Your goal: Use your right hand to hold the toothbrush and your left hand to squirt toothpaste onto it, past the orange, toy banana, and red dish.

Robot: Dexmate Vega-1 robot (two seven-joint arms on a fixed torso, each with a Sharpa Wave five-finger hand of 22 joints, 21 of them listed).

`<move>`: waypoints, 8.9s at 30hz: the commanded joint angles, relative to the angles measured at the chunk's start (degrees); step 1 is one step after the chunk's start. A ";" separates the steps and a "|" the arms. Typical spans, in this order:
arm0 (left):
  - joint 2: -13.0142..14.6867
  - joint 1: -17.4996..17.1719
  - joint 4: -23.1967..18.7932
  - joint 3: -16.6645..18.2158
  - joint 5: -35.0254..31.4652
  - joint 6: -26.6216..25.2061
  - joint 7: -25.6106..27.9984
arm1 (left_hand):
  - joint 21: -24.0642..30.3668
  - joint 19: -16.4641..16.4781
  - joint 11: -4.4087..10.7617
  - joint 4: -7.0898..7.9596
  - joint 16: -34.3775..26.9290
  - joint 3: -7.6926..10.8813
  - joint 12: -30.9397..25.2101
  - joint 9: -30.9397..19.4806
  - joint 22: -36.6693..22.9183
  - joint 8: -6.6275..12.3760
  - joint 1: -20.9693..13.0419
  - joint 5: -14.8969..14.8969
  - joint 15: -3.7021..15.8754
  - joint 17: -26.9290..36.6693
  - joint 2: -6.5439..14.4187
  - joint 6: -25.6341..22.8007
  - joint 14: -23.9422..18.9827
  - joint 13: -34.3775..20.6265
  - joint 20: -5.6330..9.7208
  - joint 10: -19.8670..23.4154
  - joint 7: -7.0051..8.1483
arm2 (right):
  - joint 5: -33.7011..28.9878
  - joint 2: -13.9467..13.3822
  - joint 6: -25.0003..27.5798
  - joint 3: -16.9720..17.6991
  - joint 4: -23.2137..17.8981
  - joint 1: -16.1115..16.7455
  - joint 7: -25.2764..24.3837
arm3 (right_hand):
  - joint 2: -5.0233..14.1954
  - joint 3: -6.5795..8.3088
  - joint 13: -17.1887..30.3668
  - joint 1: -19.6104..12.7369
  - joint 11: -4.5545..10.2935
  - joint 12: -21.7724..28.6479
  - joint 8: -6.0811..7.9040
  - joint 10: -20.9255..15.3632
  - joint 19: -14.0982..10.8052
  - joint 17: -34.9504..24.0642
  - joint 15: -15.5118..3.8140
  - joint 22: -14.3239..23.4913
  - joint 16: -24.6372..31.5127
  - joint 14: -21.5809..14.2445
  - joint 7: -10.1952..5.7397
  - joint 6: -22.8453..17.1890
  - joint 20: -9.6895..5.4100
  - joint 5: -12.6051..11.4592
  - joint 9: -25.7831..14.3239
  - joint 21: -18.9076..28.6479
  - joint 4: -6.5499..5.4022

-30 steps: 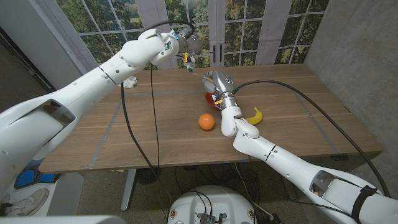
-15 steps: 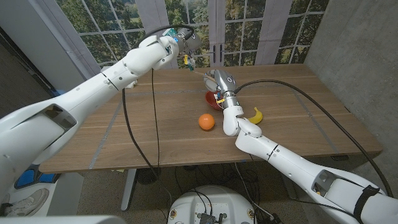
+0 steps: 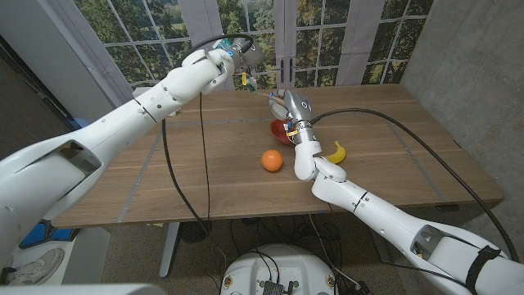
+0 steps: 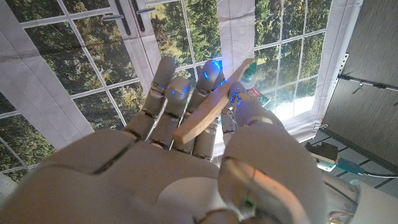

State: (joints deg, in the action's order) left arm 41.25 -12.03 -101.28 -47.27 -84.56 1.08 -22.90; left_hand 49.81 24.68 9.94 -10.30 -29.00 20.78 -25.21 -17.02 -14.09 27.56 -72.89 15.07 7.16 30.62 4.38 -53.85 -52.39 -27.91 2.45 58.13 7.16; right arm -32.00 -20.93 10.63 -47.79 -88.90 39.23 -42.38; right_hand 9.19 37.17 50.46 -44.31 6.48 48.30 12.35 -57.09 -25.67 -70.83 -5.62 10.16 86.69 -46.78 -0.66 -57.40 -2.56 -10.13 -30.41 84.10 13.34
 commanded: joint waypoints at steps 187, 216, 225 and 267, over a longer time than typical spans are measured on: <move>7.01 -19.65 -9.88 29.67 119.49 -54.62 30.88 | 4.82 -2.74 0.43 0.52 13.79 2.11 12.80 5.52 3.63 -10.65 16.02 -1.18 5.71 -8.51 0.57 6.51 0.11 8.68 1.31 -3.94 -7.78 | 3.95 -1.90 6.65 3.30 -2.55 1.56 3.99 | 0.38 5.99 -1.69 0.63 3.91 -0.41 0.42 -3.76 0.18 0.13 -6.63 0.10 -1.59 0.08 -0.51 -0.99 -5.91 -0.19 1.41 0.00 -5.09; 6.21 -20.79 -6.05 32.43 132.28 -59.35 40.77 | 4.55 -3.49 -0.47 0.83 14.33 2.18 13.35 5.42 3.60 -12.39 17.51 -1.55 5.28 -8.75 0.04 7.82 1.42 9.41 0.34 -5.71 -8.67 | 5.82 -0.82 6.31 2.83 0.85 -0.49 4.11 | 0.38 5.97 -1.73 0.66 3.96 -0.34 0.41 -3.65 0.21 0.12 -6.62 0.10 -1.68 0.08 -0.54 -0.95 -5.92 -0.18 1.40 -0.01 -5.11; 5.15 -19.56 -3.89 31.80 134.32 -61.67 43.35 | 4.36 -3.97 -1.73 0.73 14.61 2.53 13.36 5.42 3.61 -12.87 17.91 -1.61 4.90 -9.22 -0.15 7.70 1.56 9.76 -0.11 -6.03 -9.94 | 6.44 -0.44 5.77 2.52 2.31 -1.30 4.30 | 0.40 5.97 -1.68 0.64 3.93 -0.27 0.39 -3.64 0.18 0.12 -6.63 0.11 -1.67 0.01 -0.56 -1.01 -5.88 -0.18 1.47 0.01 -5.11; 6.59 -18.47 -4.00 30.30 137.66 -66.37 45.62 | -10.21 -24.19 -14.32 1.56 19.20 -2.51 15.21 6.59 4.23 -17.62 22.22 -3.59 -10.72 -20.43 -4.82 51.57 47.01 16.79 -7.62 -56.12 -13.19 | 7.67 -1.84 5.43 3.07 0.25 -0.41 5.21 | 0.39 5.96 -1.71 0.62 4.00 -0.09 0.37 -3.67 0.14 0.12 -6.62 0.10 -1.70 -0.06 -0.59 -0.91 -5.92 -0.17 1.47 0.01 -5.08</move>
State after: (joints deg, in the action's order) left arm 44.15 -29.11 -101.90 -15.11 54.72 -68.31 25.53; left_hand 41.21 2.00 -3.40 -8.96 -10.14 18.66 -9.92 -10.38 -9.85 9.92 -51.52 11.84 -2.37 10.33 -0.59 -4.95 -8.93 -11.25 -4.57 5.64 -6.47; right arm -24.60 -22.34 15.54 -45.20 -87.10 37.92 -37.51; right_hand 9.14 37.41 48.55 -43.23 6.75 47.86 12.54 -57.46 -25.67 -70.57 -5.62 10.16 85.17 -46.78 -0.98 -57.73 -2.56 -9.91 -28.80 84.10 13.57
